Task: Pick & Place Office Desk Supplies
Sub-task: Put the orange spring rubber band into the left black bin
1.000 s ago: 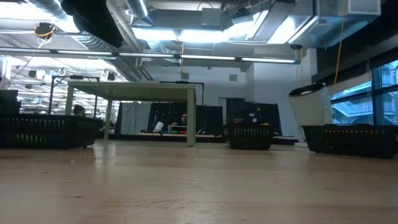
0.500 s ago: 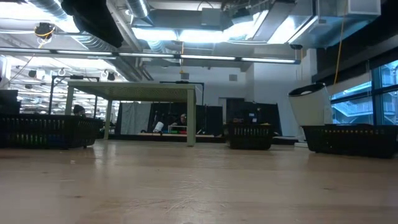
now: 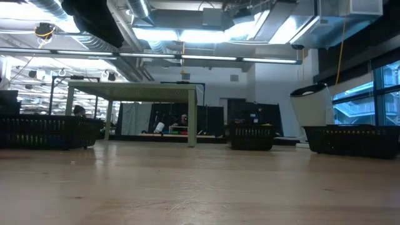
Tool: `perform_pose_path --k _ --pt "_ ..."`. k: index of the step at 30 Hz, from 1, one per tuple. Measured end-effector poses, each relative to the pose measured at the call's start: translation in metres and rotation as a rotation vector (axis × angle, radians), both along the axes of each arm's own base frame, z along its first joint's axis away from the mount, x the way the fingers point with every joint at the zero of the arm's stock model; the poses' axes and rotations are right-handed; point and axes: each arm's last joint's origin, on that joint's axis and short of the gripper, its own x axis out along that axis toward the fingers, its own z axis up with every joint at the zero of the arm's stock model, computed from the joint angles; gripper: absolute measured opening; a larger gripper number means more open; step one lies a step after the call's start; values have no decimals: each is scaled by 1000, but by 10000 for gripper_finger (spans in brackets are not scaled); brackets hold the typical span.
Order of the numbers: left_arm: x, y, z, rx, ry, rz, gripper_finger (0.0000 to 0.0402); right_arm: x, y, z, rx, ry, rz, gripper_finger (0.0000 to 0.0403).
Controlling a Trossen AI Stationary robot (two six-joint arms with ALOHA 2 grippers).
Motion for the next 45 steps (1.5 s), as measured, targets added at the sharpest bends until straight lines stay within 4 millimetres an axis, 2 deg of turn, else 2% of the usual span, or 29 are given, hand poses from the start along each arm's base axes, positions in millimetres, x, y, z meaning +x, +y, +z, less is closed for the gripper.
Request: perform_pose_path --k 8,17,22,30,36,40,45 --pt "0 0 0 -1 -3 1 143 22 -22 42 -191 -430 -30 6" --pt "3 -1 2 -18 -40 1 143 51 -59 93 -601 -906 -12 6" --pt "3 -1 2 -31 -49 13 143 68 -75 125 -814 -1067 37 6" --pt "8 -4 1 -51 -77 23 143 91 -90 173 -940 -1332 220 6" --pt "24 -10 -2 1 -128 2 143 98 -97 183 -913 -1450 320 6" --pt "41 -24 6 89 -223 -163 143 100 -99 181 -872 -1456 357 6" --pt "49 -41 25 201 -376 -333 149 101 -97 180 -803 -1487 411 7"
